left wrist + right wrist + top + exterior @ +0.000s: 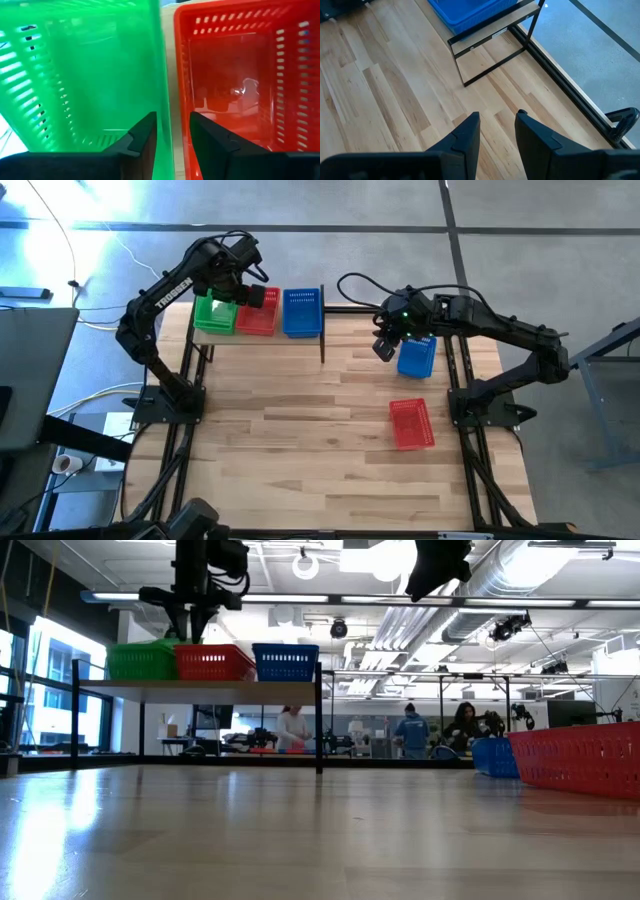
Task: Stack baskets on shelf by color
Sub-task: Stack the green basket on top of the red baskets on the shelf
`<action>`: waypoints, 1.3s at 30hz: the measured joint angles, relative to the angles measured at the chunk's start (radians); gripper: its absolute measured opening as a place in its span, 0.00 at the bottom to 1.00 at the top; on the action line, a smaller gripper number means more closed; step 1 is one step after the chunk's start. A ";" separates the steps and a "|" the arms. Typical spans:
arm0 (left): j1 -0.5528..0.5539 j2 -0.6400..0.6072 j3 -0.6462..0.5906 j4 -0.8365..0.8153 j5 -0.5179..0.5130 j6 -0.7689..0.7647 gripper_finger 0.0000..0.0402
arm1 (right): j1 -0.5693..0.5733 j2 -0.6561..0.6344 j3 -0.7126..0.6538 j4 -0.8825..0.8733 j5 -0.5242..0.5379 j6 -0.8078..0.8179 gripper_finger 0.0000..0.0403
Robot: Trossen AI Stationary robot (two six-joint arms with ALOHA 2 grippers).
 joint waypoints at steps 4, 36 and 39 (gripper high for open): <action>0.000 -0.013 0.024 0.000 0.001 0.038 0.26 | 0.000 0.000 0.000 0.000 0.000 0.000 0.27; 0.064 -0.052 0.212 0.102 -0.176 0.551 0.23 | 0.000 0.000 0.000 0.002 0.001 0.037 0.27; 0.056 -0.053 0.212 0.060 -0.109 0.512 0.23 | 0.000 0.000 0.000 0.032 0.001 0.037 0.27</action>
